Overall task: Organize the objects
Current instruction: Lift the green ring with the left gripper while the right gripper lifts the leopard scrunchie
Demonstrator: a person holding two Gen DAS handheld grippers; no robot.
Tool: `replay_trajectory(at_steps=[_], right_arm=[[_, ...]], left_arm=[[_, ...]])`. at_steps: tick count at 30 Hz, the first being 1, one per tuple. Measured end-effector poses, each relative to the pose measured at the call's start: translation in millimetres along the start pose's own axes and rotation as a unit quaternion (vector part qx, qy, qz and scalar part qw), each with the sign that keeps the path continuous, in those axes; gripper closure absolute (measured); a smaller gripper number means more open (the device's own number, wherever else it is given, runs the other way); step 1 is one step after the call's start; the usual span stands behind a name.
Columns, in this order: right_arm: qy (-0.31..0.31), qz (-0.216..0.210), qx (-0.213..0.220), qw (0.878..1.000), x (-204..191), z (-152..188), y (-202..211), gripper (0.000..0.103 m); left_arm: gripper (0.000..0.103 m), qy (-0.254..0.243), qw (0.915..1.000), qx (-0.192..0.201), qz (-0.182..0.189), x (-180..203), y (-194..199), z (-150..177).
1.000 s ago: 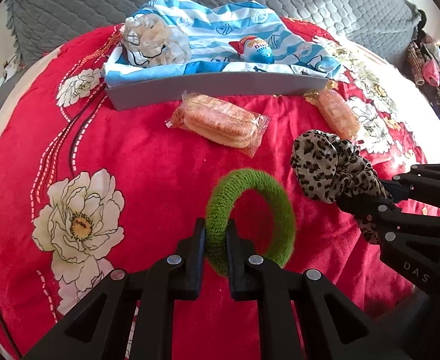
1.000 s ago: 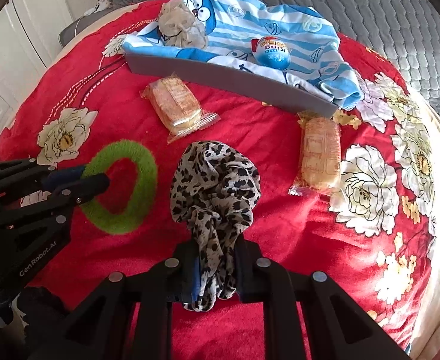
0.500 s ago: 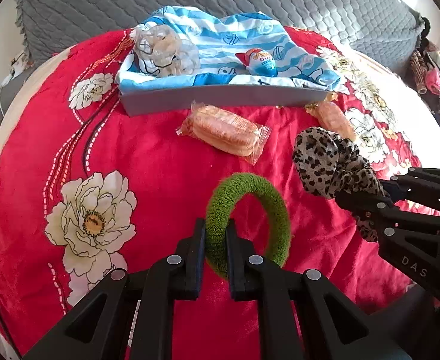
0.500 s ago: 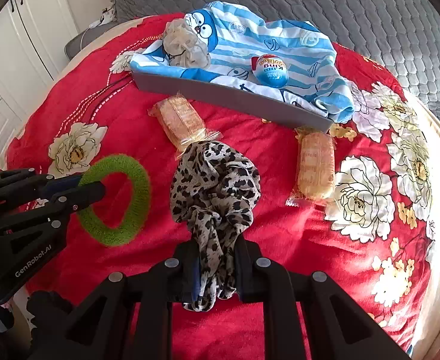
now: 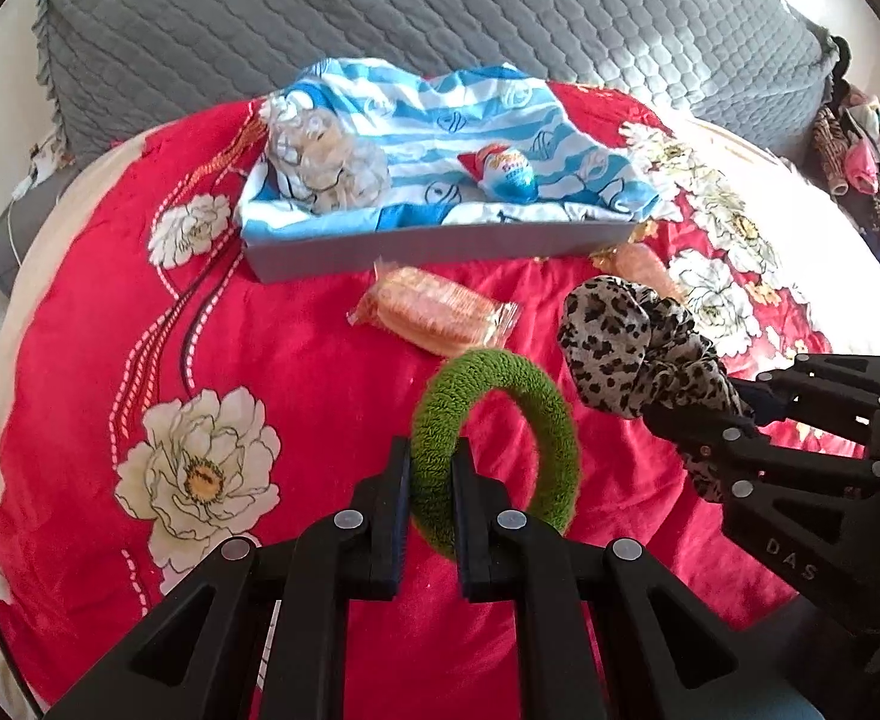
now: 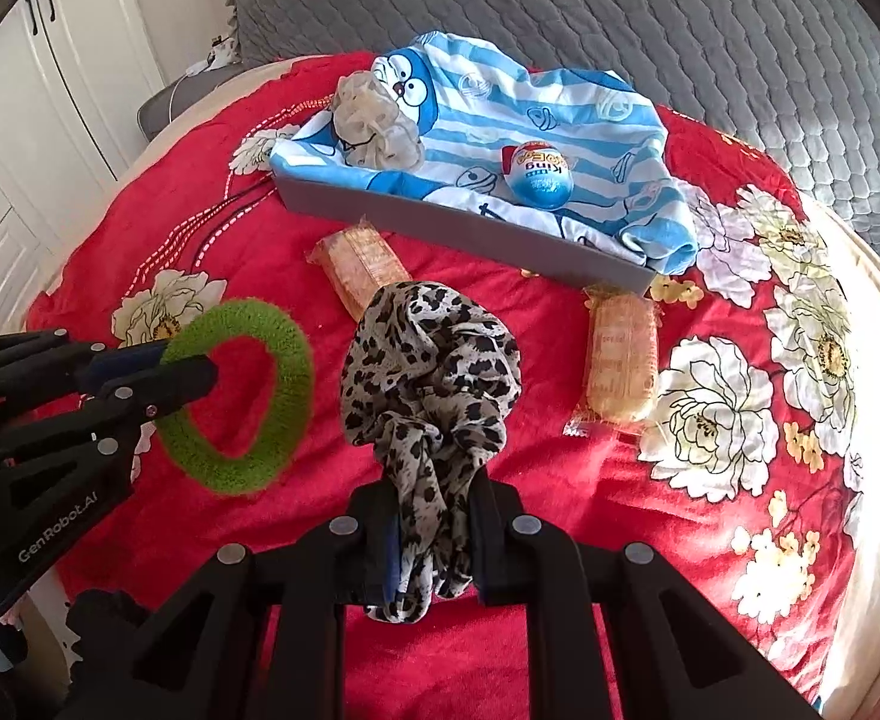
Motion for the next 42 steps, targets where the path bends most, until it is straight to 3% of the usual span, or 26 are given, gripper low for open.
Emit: replay_trajectory(at_steps=[12,42], right_arm=[[-0.005,0.0,0.05,0.999,5,-13,27,0.086],[-0.017,0.005,0.134,0.991,16,-62,74,0.086]], left_arm=[[0.091,0.003,0.9987,0.042,-0.029,12,25,-21],[0.091,0.046,0.9927,0.095,-0.059,2,48,-76]])
Point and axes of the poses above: each gripper's, at about its wrist camera, not at the fingertips, and y roughly against the way its jaws point, x to its right, z to its underside, the point moved 1 cm from there along -y, roughly the way its jaws point, and after that the axes turned 7 degrees about x, right-handed, at the moved point
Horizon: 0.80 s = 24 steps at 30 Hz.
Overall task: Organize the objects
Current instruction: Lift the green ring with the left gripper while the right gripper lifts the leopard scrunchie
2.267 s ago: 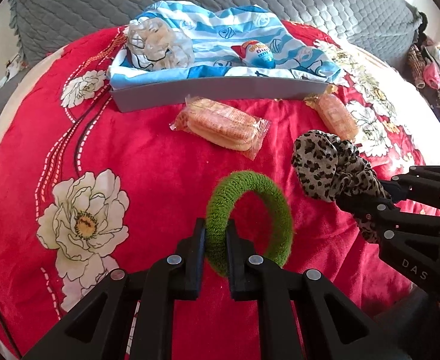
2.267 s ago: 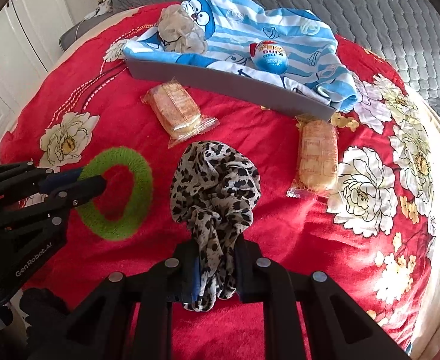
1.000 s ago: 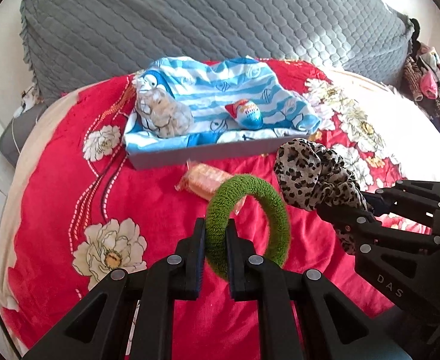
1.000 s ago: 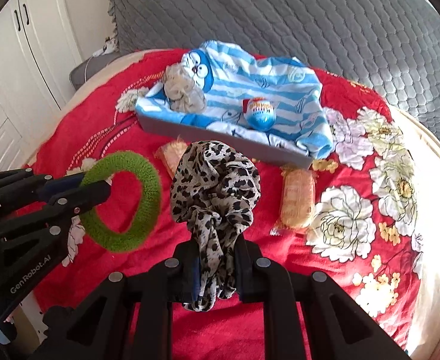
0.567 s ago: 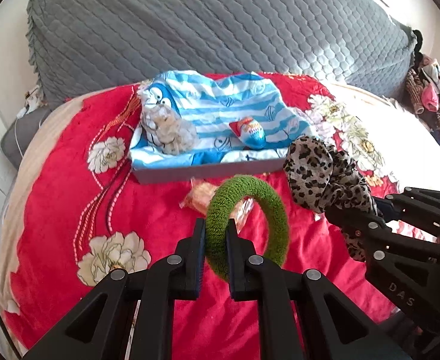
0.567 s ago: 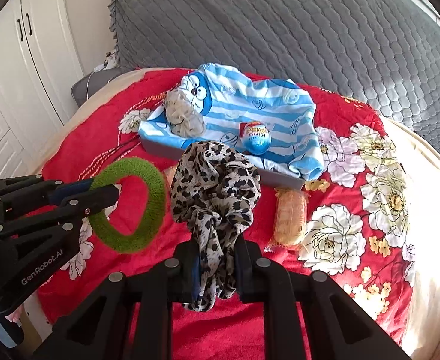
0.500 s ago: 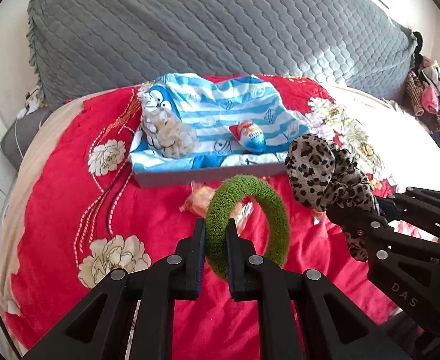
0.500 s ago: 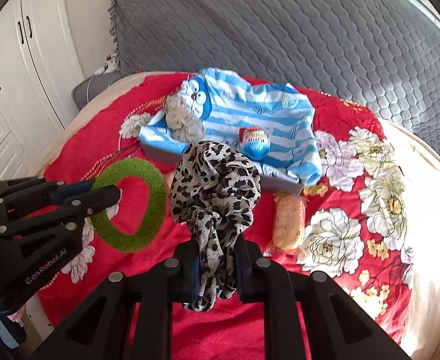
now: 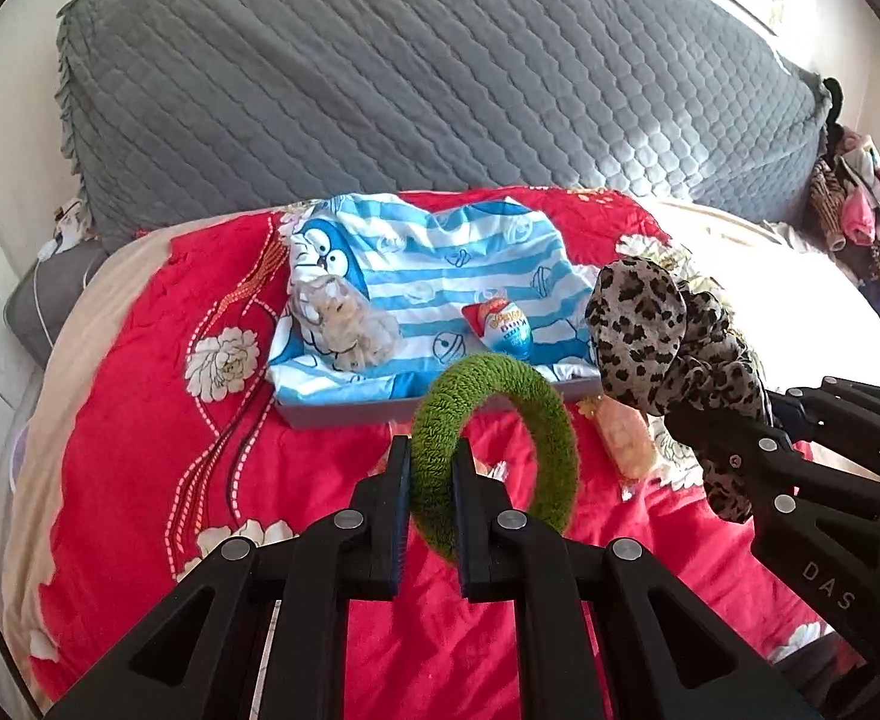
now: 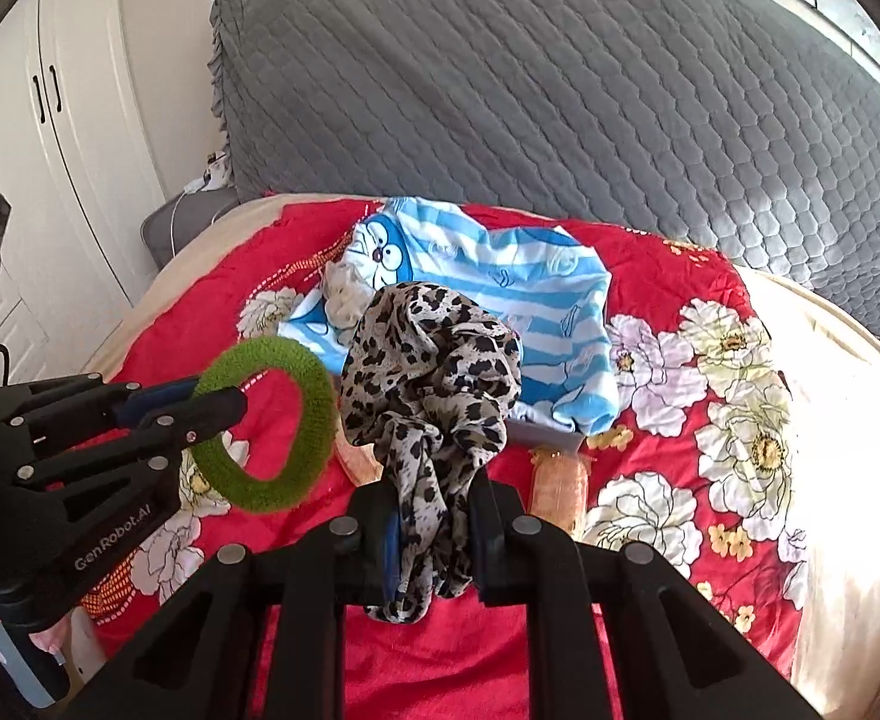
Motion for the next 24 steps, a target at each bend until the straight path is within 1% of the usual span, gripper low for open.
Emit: replay_trajectory(at_steps=[10,14,24], right_arm=[[-0.006,-0.003,0.018,1.0,2,-24,0,0.086],[-0.005,-0.004,0.023,1.0,2,-32,-2,0.086],[-0.003,-0.008,0.024,1.0,1,-40,-10,0.086]], left_arm=[[0.091,0.001,0.9998,0.013,-0.018,-3,-3,-16],[0.091,0.005,0.9998,0.012,-0.018,-5,-7,-20],[0.091,0.02,0.9991,0.023,-0.031,-10,-15,-30]])
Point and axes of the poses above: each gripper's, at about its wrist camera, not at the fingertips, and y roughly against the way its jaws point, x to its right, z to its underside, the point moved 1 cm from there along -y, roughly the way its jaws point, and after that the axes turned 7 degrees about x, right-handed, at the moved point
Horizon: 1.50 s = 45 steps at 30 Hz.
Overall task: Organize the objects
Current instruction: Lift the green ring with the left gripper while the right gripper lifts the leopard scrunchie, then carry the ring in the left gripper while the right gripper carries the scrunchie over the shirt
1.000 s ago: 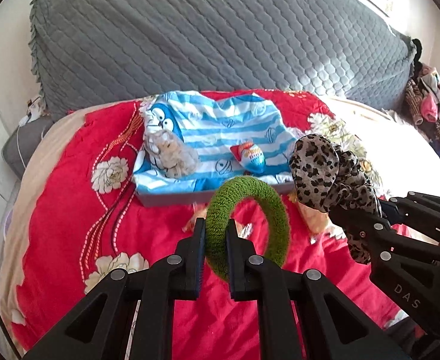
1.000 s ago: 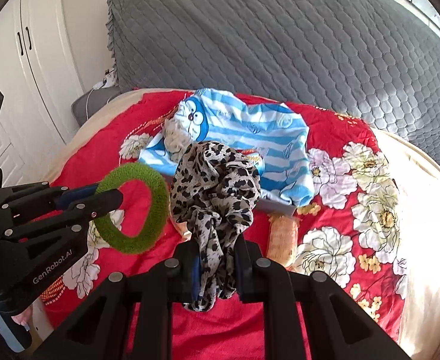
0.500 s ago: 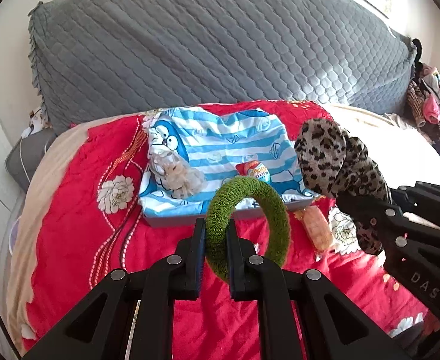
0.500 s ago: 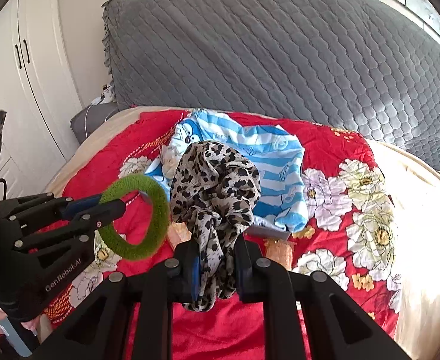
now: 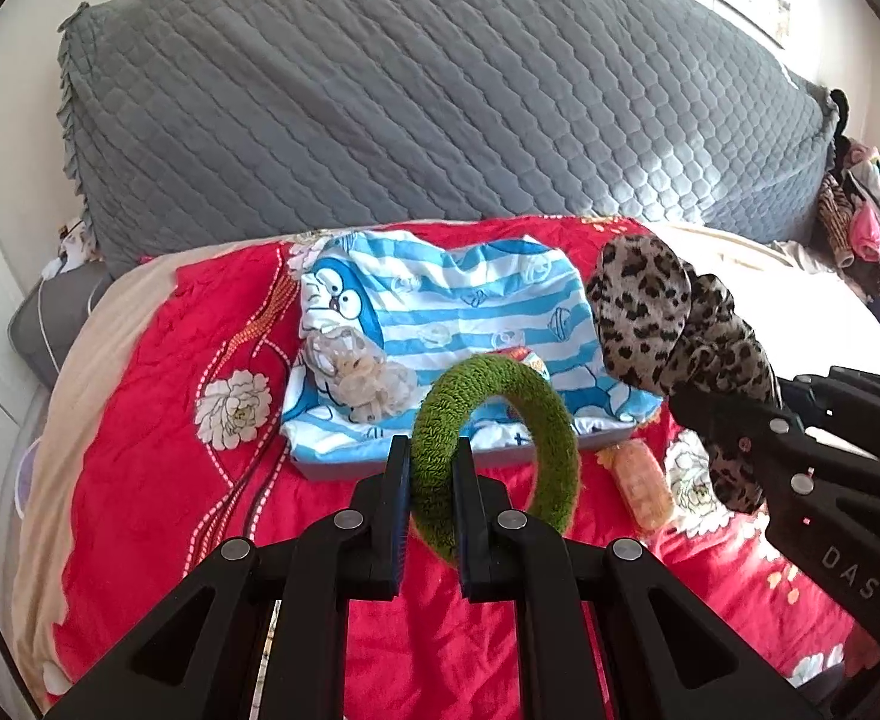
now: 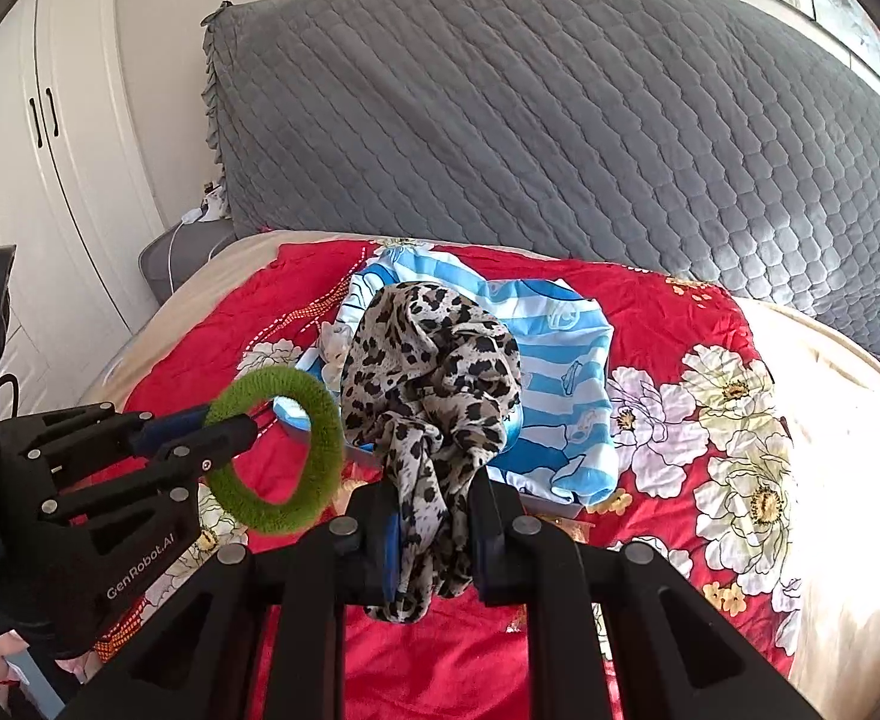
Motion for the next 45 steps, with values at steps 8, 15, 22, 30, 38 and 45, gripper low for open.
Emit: replay_trajectory(at_steps=[8,15,22,30,38,45], right_arm=[[0.002,-0.002,0.002,1.0,-1,-7,-7,0.086],[0.002,-0.003,0.004,1.0,0,-14,-14,0.086],[-0.002,-0.003,0.005,1.0,4,-19,-24,0.086],[0.01,-0.023,0.007,1.0,9,-23,-36,0.086],[0.008,-0.028,0.004,1.0,12,-26,-50,0.086],[0.004,-0.032,0.001,0.999,16,-28,-63,0.086]], left_arm=[[0.091,0.01,0.9998,0.008,-0.014,-4,-6,-14],[0.091,0.017,0.9995,0.013,-0.022,-6,-11,-23],[0.091,0.029,0.9989,0.017,-0.031,-12,-19,-28],[0.091,0.033,0.9985,0.01,-0.043,-14,-35,-27],[0.091,0.041,0.9977,0.006,-0.053,-15,-51,-29],[0.091,0.052,0.9967,0.005,-0.063,-19,-64,-34]])
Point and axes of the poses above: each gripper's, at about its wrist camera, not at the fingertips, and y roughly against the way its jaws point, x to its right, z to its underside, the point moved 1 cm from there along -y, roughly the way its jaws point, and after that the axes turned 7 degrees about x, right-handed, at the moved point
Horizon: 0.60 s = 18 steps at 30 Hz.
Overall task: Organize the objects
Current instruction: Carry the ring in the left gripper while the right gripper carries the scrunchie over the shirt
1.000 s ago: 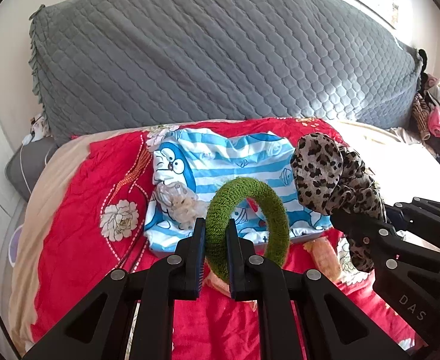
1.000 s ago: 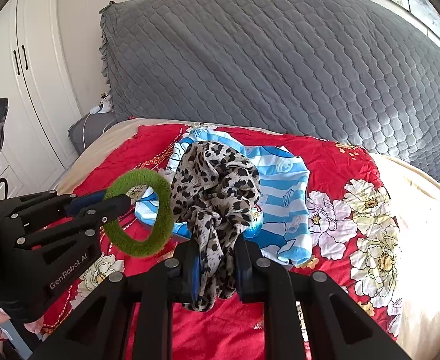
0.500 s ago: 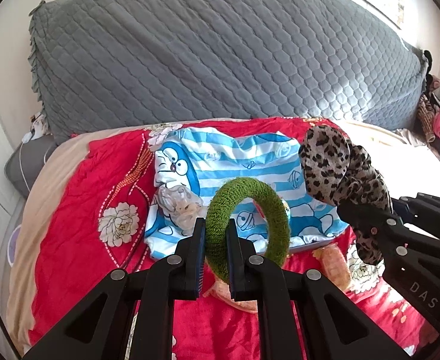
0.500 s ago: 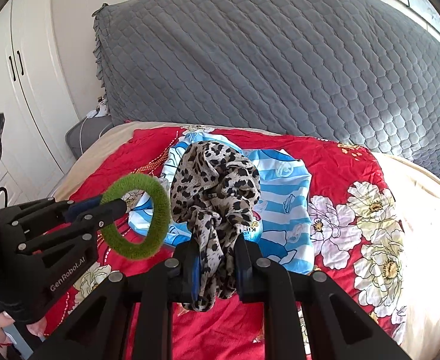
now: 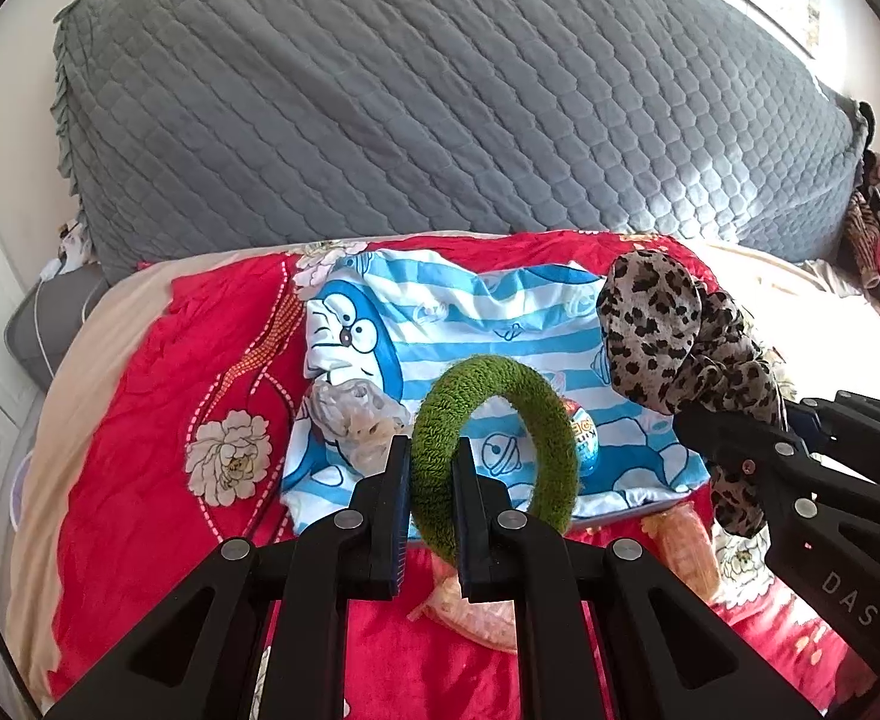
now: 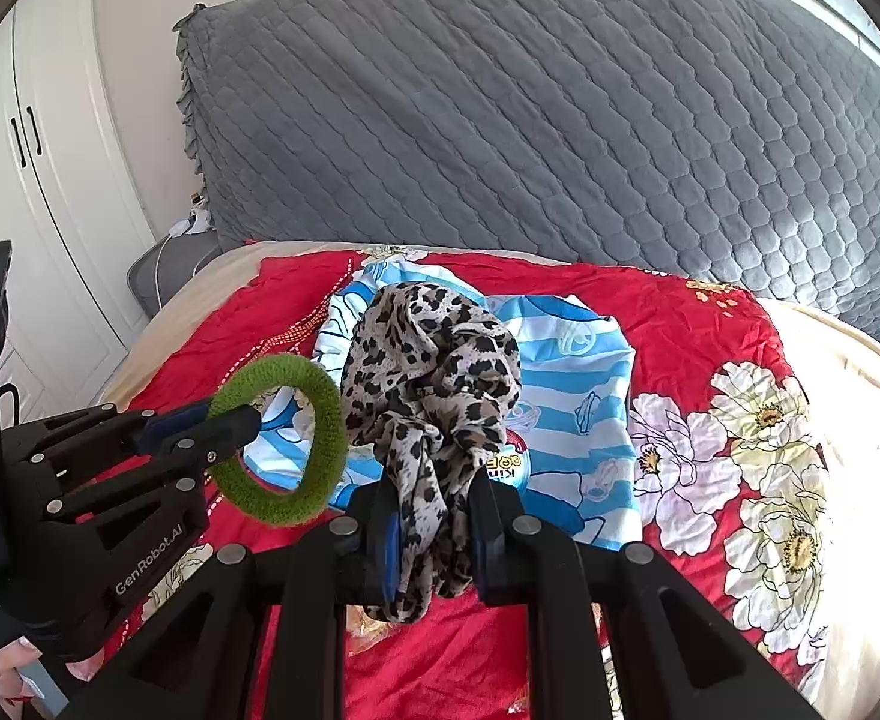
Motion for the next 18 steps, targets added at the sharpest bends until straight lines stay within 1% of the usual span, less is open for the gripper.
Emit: replay_trajectory(at_steps=[7,8,18], right_arm=[[-0.003,-0.005,-0.001,1.0,4,1,-10,0.086],[0.006,-0.013,-0.001,1.0,5,1,-12,0.086],[0.002,-0.008,-0.006,1.0,17,-3,-33,0.086]], left_arm=[[0.091,0.01,0.9999,-0.002,-0.011,-1,-14,-1],[0.091,0.012,0.9998,-0.002,-0.014,-1,-15,-1],[0.091,0.026,0.9993,-0.007,-0.027,-5,-38,-1]])
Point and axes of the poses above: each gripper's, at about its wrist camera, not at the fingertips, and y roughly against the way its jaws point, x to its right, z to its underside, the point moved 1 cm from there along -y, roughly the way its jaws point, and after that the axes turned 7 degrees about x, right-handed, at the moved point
